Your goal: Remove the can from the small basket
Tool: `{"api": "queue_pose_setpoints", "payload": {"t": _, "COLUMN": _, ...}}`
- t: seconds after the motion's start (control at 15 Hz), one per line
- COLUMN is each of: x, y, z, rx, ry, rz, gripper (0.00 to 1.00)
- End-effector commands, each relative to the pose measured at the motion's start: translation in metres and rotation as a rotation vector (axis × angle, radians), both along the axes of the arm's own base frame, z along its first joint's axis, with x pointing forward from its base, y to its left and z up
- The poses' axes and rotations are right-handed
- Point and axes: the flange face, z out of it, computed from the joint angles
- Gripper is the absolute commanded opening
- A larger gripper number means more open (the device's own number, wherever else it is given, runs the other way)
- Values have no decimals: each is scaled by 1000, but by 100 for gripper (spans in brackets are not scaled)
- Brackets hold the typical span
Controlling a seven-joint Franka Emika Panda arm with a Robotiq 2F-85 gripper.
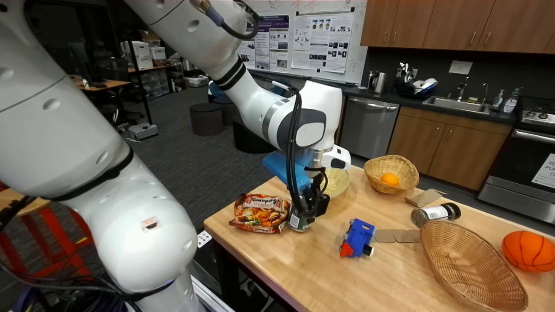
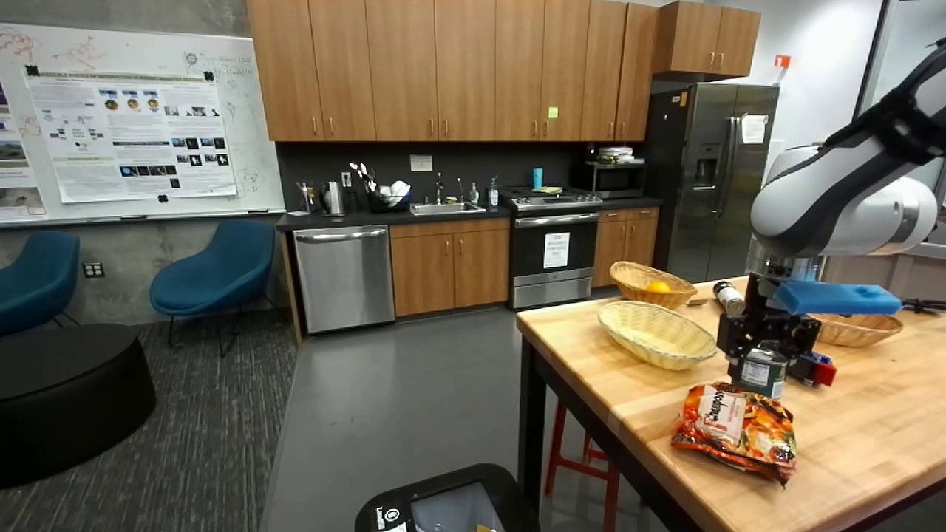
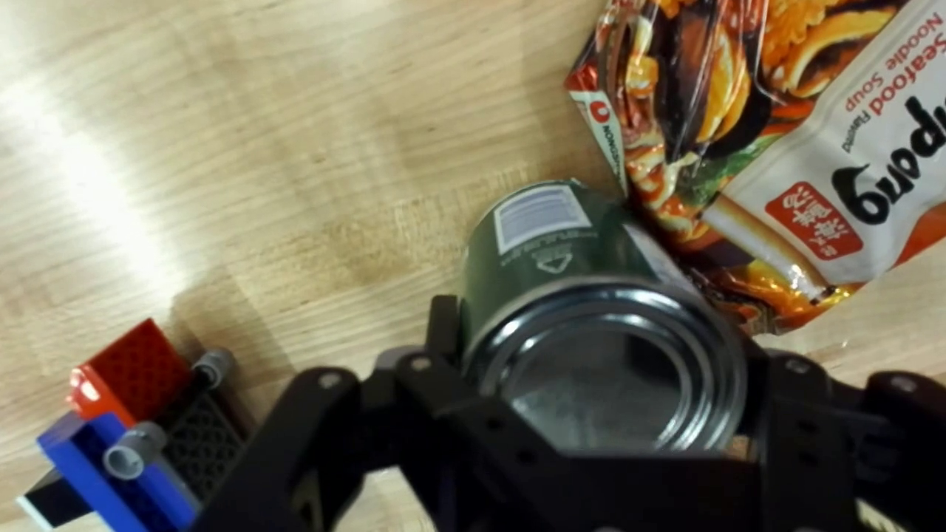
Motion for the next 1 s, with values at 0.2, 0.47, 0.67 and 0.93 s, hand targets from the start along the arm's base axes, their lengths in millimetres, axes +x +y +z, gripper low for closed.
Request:
{"api": "queue_pose_setpoints", "payload": {"t": 0.2, "x": 6, "y": 3, "z": 4, "rx": -11, "ry": -34, "rz": 0, "gripper": 100}}
{"api": "queue_pose_setpoints", "payload": {"t": 0.47, "x": 9, "y": 7, "z": 15, "rx": -40, "ry": -57, "rz": 27, "gripper": 100}}
{"api": "queue_pose_setpoints", "payload": {"t": 0.67, "x": 13, "y": 5, "z": 35, "rx": -84, "ry": -94, "rz": 49, "gripper": 100}}
{"api": "queue_pose_setpoints", "payload": {"t": 0.93, "x": 15, "y": -1, "z": 65, "rx": -132, "ry": -154, "rz": 67, "gripper": 100}}
